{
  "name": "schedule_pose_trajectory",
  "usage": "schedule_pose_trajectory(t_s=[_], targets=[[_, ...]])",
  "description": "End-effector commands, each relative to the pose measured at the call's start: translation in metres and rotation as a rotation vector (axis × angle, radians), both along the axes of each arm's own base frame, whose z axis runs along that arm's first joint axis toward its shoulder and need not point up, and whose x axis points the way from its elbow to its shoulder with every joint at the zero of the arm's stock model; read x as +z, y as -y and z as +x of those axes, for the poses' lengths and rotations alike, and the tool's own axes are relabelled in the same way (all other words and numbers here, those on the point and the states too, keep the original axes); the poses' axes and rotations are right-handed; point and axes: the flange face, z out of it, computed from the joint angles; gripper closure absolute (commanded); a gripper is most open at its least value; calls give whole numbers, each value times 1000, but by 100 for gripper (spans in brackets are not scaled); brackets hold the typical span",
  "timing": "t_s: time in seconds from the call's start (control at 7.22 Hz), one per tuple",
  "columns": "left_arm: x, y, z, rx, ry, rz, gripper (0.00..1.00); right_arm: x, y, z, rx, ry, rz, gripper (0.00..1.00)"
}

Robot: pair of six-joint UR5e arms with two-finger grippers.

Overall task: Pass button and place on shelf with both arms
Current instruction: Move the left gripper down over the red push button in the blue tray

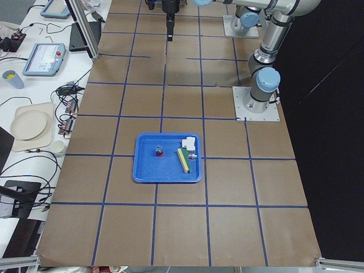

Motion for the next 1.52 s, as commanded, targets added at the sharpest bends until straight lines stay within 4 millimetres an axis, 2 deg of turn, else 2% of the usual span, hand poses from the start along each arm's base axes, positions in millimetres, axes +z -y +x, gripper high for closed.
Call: schedule_pose_trajectory(t_s=[0.0, 0.28, 0.42, 0.55, 0.69, 0.97, 1.11, 1.25, 1.39], targets=[[4, 2, 28, -24, 2, 1, 0, 0, -1, 0, 0, -2, 3, 0], [4, 1, 91, -105, 17, 47, 0, 3, 0, 0, 0, 4, -13, 0], [-10, 2, 136, -96, -5, 74, 0, 4, 1, 1, 0, 12, -26, 0], [-37, 2, 197, -114, -39, 119, 0, 4, 2, 1, 0, 14, -28, 0], [-72, 10, 247, -155, -118, 143, 0, 4, 2, 1, -2, 14, -30, 0], [-152, 52, 344, -174, -136, 159, 0, 2, 3, 1, 10, 12, -24, 0], [-186, 76, 385, -245, -102, 119, 0, -11, 14, -2, 0, 14, 4, 0], [-216, 88, 401, -276, -117, 130, 0, -15, 20, -3, -4, 11, 13, 0], [-248, 91, 404, -282, -126, 132, 0, -10, 19, -4, -7, 11, 4, 0]])
